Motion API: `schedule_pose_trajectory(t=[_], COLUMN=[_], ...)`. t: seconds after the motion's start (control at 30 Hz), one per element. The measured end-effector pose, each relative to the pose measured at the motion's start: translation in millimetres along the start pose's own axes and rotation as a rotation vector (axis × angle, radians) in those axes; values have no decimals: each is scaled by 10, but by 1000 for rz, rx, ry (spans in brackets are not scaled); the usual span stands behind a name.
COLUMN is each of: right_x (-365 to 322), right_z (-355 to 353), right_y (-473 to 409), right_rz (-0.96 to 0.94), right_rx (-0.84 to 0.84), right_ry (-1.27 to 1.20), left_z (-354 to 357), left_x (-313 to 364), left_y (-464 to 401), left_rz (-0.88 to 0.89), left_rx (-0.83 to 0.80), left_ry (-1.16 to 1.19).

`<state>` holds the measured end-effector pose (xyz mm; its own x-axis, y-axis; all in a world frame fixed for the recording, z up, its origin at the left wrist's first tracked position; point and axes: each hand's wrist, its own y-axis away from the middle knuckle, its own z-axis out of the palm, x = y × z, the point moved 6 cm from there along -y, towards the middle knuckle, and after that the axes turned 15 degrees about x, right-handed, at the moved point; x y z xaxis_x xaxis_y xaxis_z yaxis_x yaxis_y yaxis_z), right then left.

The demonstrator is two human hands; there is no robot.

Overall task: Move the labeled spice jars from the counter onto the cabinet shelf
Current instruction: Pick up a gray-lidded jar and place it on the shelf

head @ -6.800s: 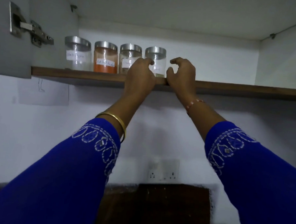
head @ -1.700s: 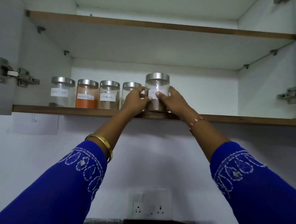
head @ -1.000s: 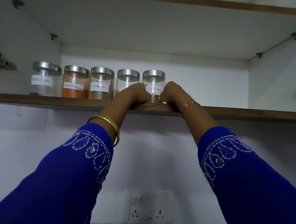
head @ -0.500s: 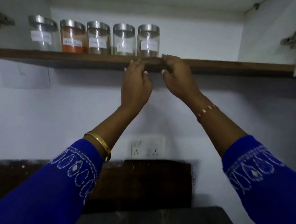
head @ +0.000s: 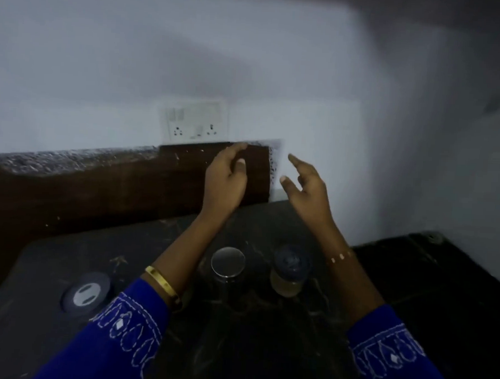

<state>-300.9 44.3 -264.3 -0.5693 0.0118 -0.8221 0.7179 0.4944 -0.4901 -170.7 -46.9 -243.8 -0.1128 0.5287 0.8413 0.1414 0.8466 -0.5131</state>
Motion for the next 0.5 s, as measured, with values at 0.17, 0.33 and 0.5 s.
schedule_pose_trajectory(t=[0.17, 0.33, 0.5], right_x=[830, 1481, 1775], right_z=[-25, 11, 100], right_y=[557, 946, 1089], right_rz=[181, 346, 451], right_rx=[-91, -255, -366], right_ry=[161, 432, 471], left_z=[219, 427, 513], left_x=[-589, -1042, -1234], left_y=[587, 1129, 1463], left_rz=[-178, -380, -523], left_rx=[-112, -231, -339], left_ry=[-33, -111, -144])
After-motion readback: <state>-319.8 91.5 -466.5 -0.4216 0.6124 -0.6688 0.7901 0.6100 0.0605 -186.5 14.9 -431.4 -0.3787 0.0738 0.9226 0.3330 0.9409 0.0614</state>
